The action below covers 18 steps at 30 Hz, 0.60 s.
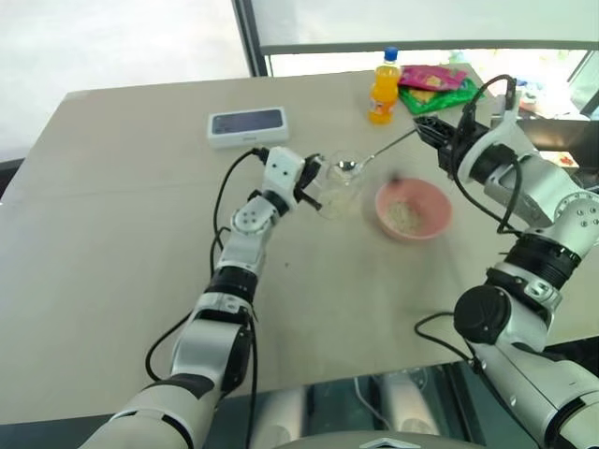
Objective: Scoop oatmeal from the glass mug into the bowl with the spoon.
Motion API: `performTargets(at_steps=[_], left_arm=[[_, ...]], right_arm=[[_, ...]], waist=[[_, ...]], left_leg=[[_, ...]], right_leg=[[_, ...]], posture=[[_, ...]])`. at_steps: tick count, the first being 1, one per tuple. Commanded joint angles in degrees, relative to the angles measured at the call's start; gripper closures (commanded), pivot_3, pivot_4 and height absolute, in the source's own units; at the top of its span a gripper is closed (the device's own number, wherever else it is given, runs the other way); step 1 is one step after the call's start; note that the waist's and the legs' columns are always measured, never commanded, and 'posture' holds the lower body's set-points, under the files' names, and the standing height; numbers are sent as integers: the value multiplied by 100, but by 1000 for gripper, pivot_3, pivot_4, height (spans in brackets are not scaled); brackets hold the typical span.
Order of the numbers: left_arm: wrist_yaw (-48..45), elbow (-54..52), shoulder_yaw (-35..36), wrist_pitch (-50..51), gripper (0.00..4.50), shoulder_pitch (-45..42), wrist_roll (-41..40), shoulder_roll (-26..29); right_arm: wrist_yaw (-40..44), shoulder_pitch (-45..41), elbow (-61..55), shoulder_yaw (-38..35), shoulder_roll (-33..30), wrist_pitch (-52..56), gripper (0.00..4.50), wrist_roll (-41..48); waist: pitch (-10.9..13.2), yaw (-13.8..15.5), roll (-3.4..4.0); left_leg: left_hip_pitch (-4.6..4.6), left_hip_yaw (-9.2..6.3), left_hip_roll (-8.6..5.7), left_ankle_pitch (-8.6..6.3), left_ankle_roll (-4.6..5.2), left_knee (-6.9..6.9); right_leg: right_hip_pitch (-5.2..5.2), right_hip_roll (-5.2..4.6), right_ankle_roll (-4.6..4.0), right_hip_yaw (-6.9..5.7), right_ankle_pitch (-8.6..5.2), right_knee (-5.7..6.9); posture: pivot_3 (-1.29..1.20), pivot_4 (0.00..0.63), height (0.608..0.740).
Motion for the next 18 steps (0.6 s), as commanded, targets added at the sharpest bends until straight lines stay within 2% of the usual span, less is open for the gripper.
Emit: performTargets(at_steps=[1, 7, 18], left_arm=[[39, -16, 34, -196, 4459, 7, -40, -56], [81, 169, 19, -223, 4459, -70, -5, -71], [98, 378, 34, -280, 4459, -78, -10, -19]], right_arm=[[-344, 85, -201, 84, -35, -350, 4500, 767], [-926, 463, -568, 649, -51, -907, 4500, 1823], [-1070, 1134, -747, 1368, -1028, -1874, 4500, 2954]], waist=[[0, 1, 0], [0, -1, 0], [-1, 4, 0]], left_leg=[[0, 1, 0, 0, 0, 0], [0, 2, 0, 0, 1, 0], [5, 4, 0, -10, 19, 3]], right_leg=[[0, 0, 0, 0, 0, -1], [1, 0, 0, 0, 0, 0], [7, 1, 0, 1, 0, 0]], posture=[[0, 150, 740], [0, 150, 740], [0, 150, 740]])
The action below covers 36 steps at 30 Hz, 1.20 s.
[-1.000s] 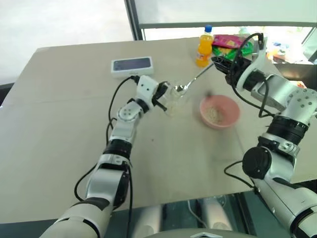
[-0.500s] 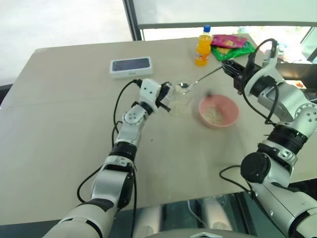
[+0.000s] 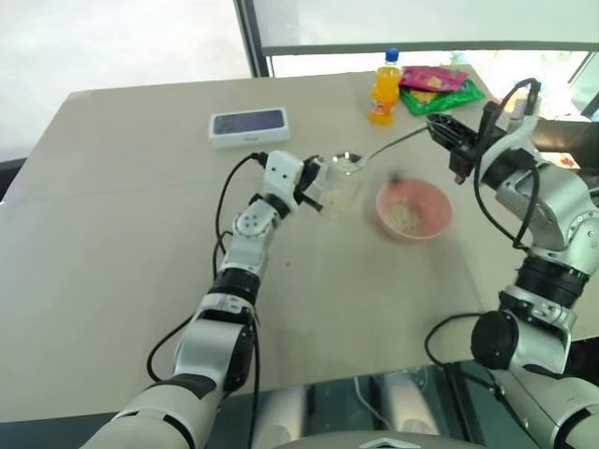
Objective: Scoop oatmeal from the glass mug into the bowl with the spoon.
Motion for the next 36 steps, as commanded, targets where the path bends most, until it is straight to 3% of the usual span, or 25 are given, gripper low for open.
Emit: performTargets(at_steps=[1, 17, 24, 27, 36], left_arm=[[10, 111, 12, -55, 4459, -58, 42, 40], [-41, 226, -43, -85, 4459, -13, 57, 56], [-24, 153, -55, -73, 4459, 68, 47, 23], [-14, 75, -70, -64, 4459, 122, 44, -5], [69, -114, -71, 6, 4459, 261, 29, -18]], right_arm=[[29, 147, -339, 105, -334, -354, 4500, 484], [292, 1391, -571, 314, -1725, -944, 4500, 931], [1926, 1252, -869, 1278, -2676, -493, 4500, -823], [2829, 1176, -1058, 1848, -3043, -605, 4500, -1981], [5921, 505, -1889, 3526, -4013, -2118, 4500, -5262]], waist=[[0, 2, 0], [-1, 13, -1], [-1, 15, -1], [-1, 16, -1], [-2, 33, -3]], left_leg=[[0, 1, 0, 0, 0, 0], [5, 11, 3, -1, 3, 1], [5, 14, 3, -1, 4, 2], [7, 13, 3, -1, 4, 3], [5, 1, 2, -1, 3, 3]], right_leg=[[0, 0, 0, 0, 0, 0], [10, 1, 1, -1, 0, -2], [13, 2, 1, -3, 0, -5], [15, 3, 2, -3, 0, -5], [16, 3, 3, -14, -1, -14]], posture=[[0, 150, 740], [0, 150, 740], [0, 150, 740], [0, 150, 740], [0, 150, 740]])
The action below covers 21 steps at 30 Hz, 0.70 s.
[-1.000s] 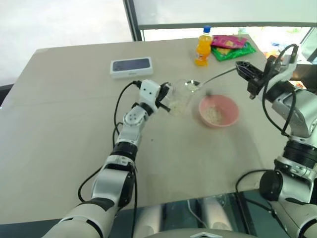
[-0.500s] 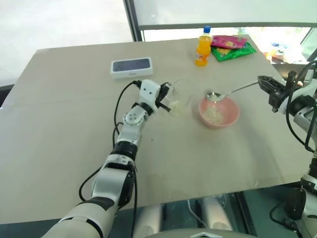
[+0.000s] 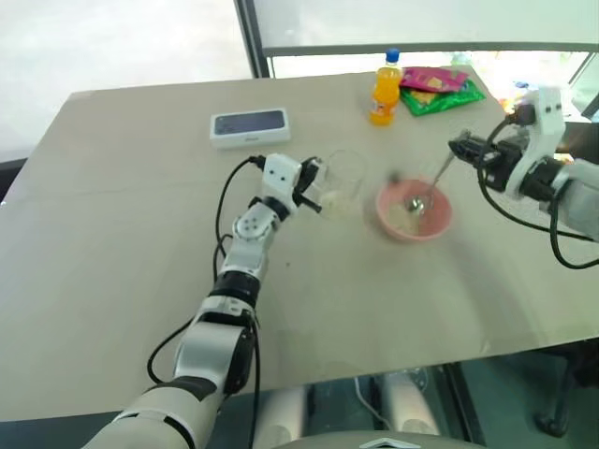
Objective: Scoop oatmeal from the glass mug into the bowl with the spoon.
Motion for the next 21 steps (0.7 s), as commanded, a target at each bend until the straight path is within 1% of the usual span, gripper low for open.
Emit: performTargets(at_steps=[1, 3, 4, 6, 9, 12, 14, 17, 21], left_arm=[[38, -95, -55, 55, 4459, 170, 108, 15], [54, -113, -51, 67, 4459, 196, 103, 12], [61, -125, -52, 73, 4459, 206, 104, 11], [73, -144, -56, 87, 4459, 216, 104, 6], [95, -159, -60, 107, 4459, 223, 100, -2], [13, -234, -14, 171, 4459, 276, -28, -48], [-5, -294, 15, 311, 4459, 309, -104, -82], [72, -357, 14, 497, 4459, 333, -111, -113], [188, -454, 31, 889, 4459, 344, -163, -210]], right_arm=[[1399, -213, -544, 527, -426, -961, 4500, -1239], [1785, -247, -629, 675, -508, -1149, 4500, -1593], [1852, -264, -619, 661, -470, -1148, 4500, -1667], [1731, -330, -461, 420, -203, -1011, 4500, -1624], [1203, -596, 17, -257, 391, -689, 4500, -1188], [467, -1206, 315, -1012, 1179, -234, 4500, -248], [107, -1488, 373, -1318, 1577, 50, 4500, 275], [-198, -1617, 382, -1531, 1933, 326, 4500, 664], [-66, -1483, 150, -1236, 1982, 636, 4500, 672]], waist=[[0, 4, 0], [0, 2, -1], [1, 1, -1], [-1, 5, -3], [-2, -3, -7], [-2, 14, -7], [-2, 16, -6], [-6, 33, -12], [-7, 43, -13]], left_leg=[[-1, 0, 0, 0, 0, 0], [-1, -3, -1, 0, 0, 0], [-1, -8, -1, 0, 0, 0], [-1, -15, -1, 0, -1, 1], [1, -14, 0, 1, -2, 4], [2, -16, -1, 1, -3, 5], [3, -18, 0, 2, -4, 2], [-1, -25, 0, 2, -4, -2], [-4, -20, -8, 1, -3, 1]], right_leg=[[0, 0, 0, 0, 0, -1], [0, -1, 0, 1, 0, -4], [0, -1, 0, 1, 0, -7], [1, -2, 1, 2, 0, -6], [1, -2, 1, 4, 1, 1], [0, -3, 0, 4, 2, 7], [-2, -3, 0, 5, 2, 7], [-1, -4, 0, 0, 1, -2], [-1, -13, 0, 3, 1, -2]], posture=[[0, 150, 740], [0, 150, 740], [0, 150, 740], [0, 150, 740], [0, 150, 740], [0, 150, 740], [0, 150, 740], [0, 150, 740], [0, 150, 740]])
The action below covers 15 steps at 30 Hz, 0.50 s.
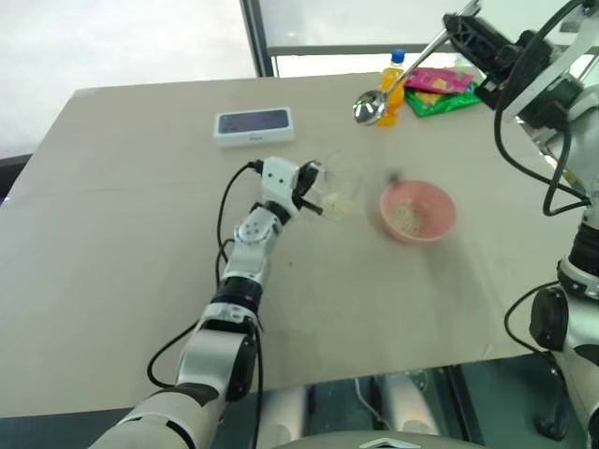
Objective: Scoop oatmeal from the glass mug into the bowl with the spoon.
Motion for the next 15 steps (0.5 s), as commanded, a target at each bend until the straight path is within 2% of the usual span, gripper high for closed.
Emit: performTargets(at_steps=[1, 7, 15], left_arm=[[64, -107, -52, 379, 4459, 128, 49, -54], [4, -513, -67, 722, 4459, 226, -66, -145], [20, -1165, -80, 1241, 4459, 563, -145, -168]], right_arm=[[119, 85, -341, 177, -37, 200, 4500, -10], [458, 318, -224, 877, 145, -52, 4500, -779], [1116, 75, 441, 1641, 545, -531, 4500, -1882]], waist=[[0, -3, 0], [0, -16, 0], [0, -41, 0]], left_leg=[[0, -1, -1, 0, 1, 0], [2, 0, 0, 0, 1, 1], [3, -2, -1, 10, -18, 1]], right_leg=[[0, 0, 0, 0, 0, 0], [-1, 3, 0, -1, 0, 6], [-1, 5, 0, -2, 0, 6]], posture=[[0, 150, 740], [0, 150, 740], [0, 150, 740]])
